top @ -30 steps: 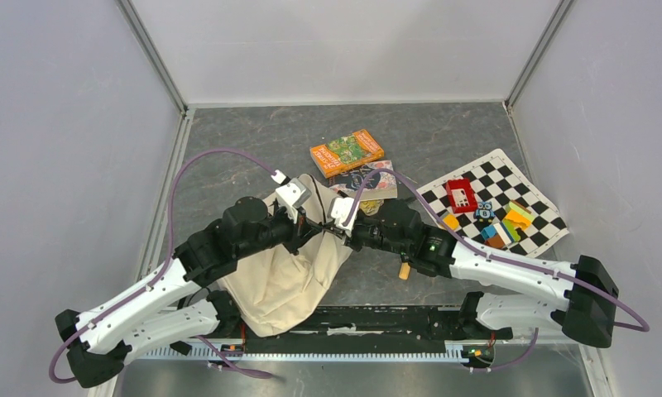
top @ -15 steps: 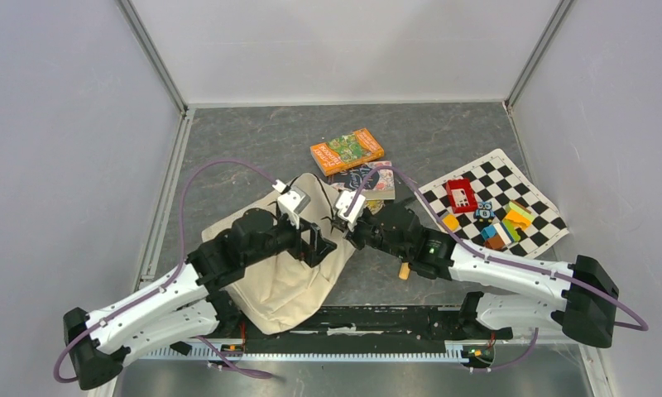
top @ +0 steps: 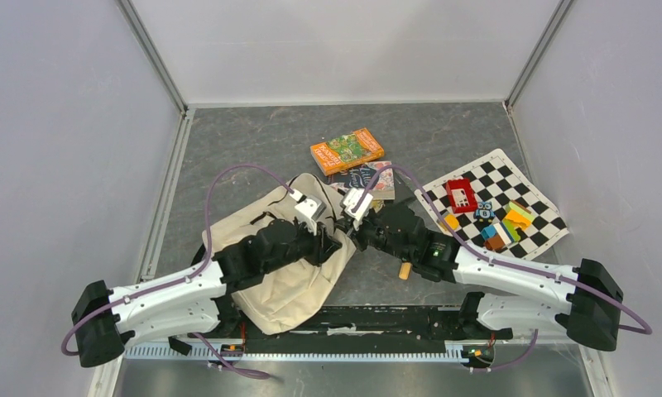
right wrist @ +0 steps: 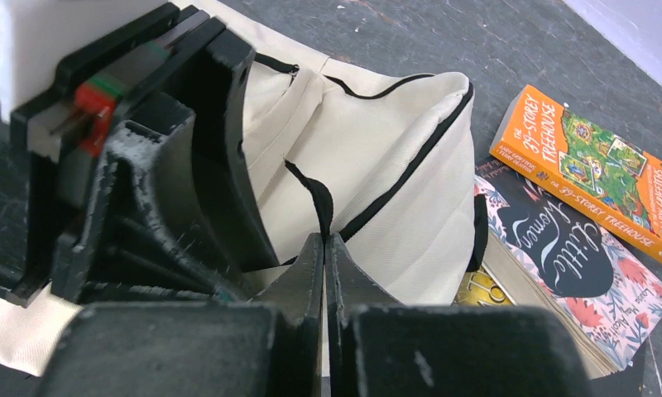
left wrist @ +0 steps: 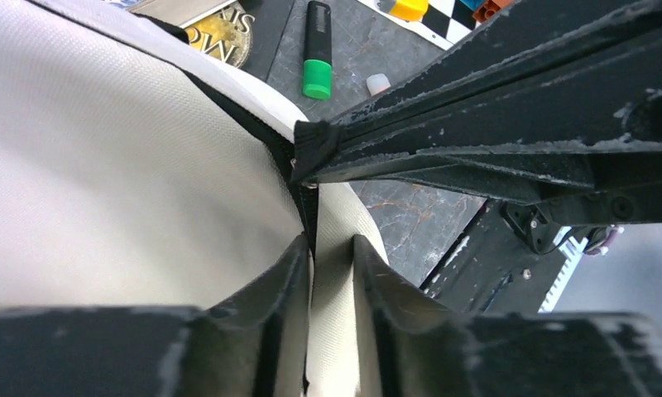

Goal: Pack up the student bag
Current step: Unzip the student bag at the center of the board.

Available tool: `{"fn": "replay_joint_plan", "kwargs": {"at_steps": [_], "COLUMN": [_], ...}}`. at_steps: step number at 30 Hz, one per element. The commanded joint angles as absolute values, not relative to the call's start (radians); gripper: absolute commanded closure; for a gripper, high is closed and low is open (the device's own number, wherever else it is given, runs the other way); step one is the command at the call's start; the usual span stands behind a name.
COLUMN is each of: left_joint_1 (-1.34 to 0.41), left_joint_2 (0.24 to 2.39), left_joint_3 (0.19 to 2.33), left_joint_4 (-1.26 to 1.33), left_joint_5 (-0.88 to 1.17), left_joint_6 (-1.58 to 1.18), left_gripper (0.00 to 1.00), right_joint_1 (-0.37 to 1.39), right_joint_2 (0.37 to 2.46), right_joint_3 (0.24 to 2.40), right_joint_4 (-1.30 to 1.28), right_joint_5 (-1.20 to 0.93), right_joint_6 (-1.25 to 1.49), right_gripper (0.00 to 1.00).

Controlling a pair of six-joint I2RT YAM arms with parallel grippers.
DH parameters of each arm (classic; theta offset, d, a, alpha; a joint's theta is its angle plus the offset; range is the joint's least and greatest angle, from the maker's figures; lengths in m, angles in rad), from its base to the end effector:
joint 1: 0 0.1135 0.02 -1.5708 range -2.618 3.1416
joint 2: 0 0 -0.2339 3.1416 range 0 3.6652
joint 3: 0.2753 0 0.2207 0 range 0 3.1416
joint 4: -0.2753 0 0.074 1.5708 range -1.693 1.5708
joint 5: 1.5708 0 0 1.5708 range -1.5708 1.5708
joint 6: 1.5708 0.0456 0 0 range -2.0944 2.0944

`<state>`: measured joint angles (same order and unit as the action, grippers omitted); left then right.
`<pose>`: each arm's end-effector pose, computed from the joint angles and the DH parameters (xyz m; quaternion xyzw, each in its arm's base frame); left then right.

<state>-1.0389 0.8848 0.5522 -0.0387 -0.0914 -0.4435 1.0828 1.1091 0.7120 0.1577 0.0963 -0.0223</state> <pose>0.1068 -0.1732 0.2385 0.2172 0.7959 -0.3529 0.4414 0.1215 0.2195 0.2678 -0.3870 0.6843 0.2793 0.5513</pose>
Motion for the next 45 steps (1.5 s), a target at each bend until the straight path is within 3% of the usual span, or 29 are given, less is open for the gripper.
{"fn": "replay_joint_plan", "kwargs": {"at_steps": [1, 3, 4, 13, 25, 37, 38, 40, 42, 45], "left_joint_1": [-1.068, -1.075, -1.076, -1.108, -1.235, -1.352, -1.353, -1.353, -1.353, -1.351], "left_joint_2": [0.904, 0.904, 0.902, 0.890, 0.903, 0.916, 0.899, 0.861, 0.825, 0.791], "left_joint_3": [0.549, 0.543, 0.538, 0.503, 0.483, 0.506, 0.507, 0.512, 0.520, 0.538], "left_joint_4": [0.051, 0.051, 0.051, 0.005, -0.058, -0.108, -0.107, -0.119, -0.135, -0.154], "left_joint_5": [-0.183, -0.183, -0.179, -0.102, -0.115, -0.158, -0.182, -0.252, -0.326, -0.414], "left_joint_6": [-0.460, -0.457, -0.456, -0.451, -0.510, -0.578, -0.589, -0.621, -0.659, -0.730], "left_gripper": [0.82, 0.97, 0.98, 0.98, 0.98, 0.98, 0.96, 0.76, 0.44, 0.28], "right_joint_1": [1.082, 1.081, 1.081, 1.042, 0.892, 0.853, 0.853, 0.853, 0.853, 0.854], "right_joint_2": [1.072, 1.068, 1.063, 1.123, 1.203, 1.230, 1.223, 1.206, 1.185, 1.157], "right_joint_3": [0.713, 0.709, 0.705, 0.779, 0.842, 0.821, 0.816, 0.805, 0.788, 0.762], "right_joint_4": [0.226, 0.226, 0.230, 0.158, 0.123, 0.146, 0.142, 0.134, 0.125, 0.118], "right_joint_5": [0.140, 0.150, 0.152, 0.194, 0.057, -0.029, -0.036, -0.043, -0.047, -0.052], "right_joint_6": [-0.006, -0.009, -0.010, -0.037, -0.041, -0.032, -0.029, -0.021, -0.009, -0.002], "right_gripper": [1.00, 1.00, 1.00, 1.00, 1.00, 1.00, 1.00, 1.00, 1.00, 1.00]}}
